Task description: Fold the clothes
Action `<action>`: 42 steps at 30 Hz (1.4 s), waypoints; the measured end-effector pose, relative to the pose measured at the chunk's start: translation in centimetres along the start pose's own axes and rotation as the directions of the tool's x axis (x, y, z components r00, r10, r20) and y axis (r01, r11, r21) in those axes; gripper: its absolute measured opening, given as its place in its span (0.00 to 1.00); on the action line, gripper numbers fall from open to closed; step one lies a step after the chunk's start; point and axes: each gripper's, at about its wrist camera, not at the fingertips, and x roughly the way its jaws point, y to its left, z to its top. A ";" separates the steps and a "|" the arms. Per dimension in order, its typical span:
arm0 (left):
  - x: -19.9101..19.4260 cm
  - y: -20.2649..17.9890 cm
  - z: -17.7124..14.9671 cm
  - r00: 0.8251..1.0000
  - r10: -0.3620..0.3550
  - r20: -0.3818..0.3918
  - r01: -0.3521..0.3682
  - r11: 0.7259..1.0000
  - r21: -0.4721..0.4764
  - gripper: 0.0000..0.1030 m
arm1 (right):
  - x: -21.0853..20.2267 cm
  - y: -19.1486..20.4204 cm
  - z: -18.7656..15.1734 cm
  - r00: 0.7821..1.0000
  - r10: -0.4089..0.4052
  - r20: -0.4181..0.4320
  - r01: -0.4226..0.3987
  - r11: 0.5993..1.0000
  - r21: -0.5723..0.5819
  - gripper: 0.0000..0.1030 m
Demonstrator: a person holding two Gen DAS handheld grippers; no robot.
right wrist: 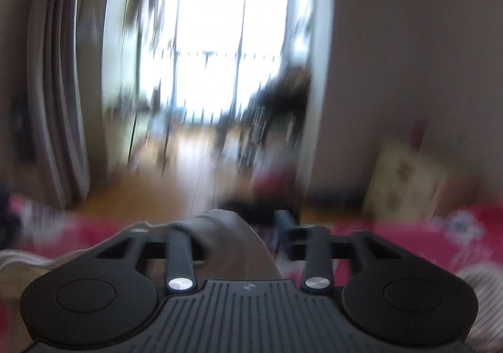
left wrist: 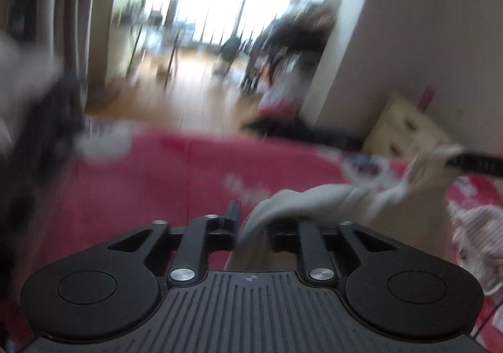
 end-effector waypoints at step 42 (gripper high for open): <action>2.6 0.2 -3.1 0.998 -0.013 -0.064 0.004 0.992 -0.126 0.49 | -2.8 -6.5 -4.5 0.883 0.461 0.092 -0.409 0.657 0.633 0.74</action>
